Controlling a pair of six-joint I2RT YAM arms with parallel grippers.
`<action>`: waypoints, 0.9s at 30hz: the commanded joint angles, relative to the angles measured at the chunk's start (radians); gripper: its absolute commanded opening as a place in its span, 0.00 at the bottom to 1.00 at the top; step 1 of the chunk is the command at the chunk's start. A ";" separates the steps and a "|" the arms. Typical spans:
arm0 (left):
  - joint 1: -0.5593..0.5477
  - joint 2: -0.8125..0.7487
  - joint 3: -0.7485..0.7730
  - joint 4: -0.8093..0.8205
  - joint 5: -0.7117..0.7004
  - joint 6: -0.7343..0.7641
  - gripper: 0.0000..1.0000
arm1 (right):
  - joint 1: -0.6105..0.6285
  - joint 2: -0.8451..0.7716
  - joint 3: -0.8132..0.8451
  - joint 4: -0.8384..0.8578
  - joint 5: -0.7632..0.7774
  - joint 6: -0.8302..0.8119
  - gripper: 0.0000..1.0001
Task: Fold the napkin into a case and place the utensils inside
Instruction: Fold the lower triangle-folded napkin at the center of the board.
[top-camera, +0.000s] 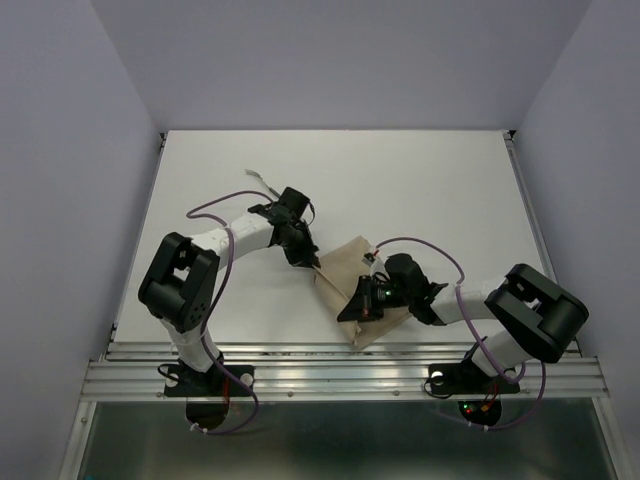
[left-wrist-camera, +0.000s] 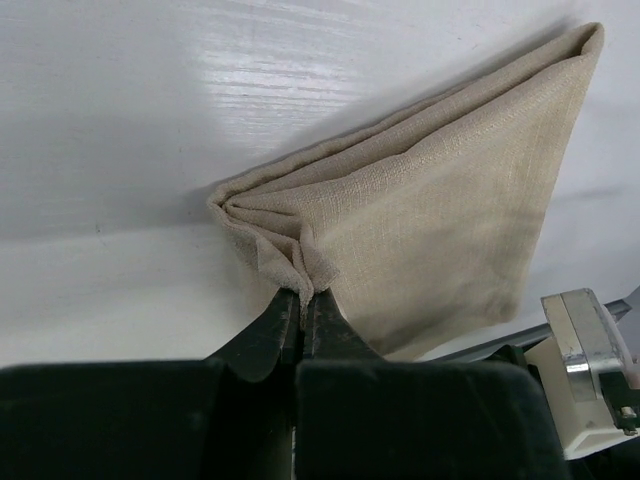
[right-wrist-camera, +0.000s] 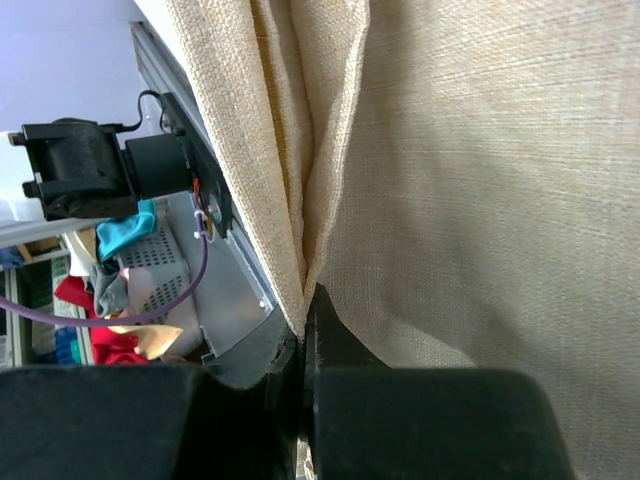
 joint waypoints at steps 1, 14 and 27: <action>0.000 0.022 0.068 -0.064 -0.062 -0.052 0.00 | -0.013 -0.009 -0.024 0.043 0.025 0.015 0.01; -0.006 0.127 0.189 -0.089 -0.100 -0.056 0.12 | -0.013 -0.046 -0.058 -0.050 0.162 0.012 0.01; -0.007 0.004 0.168 -0.069 -0.172 0.006 0.57 | -0.013 0.066 -0.035 -0.050 0.143 -0.004 0.01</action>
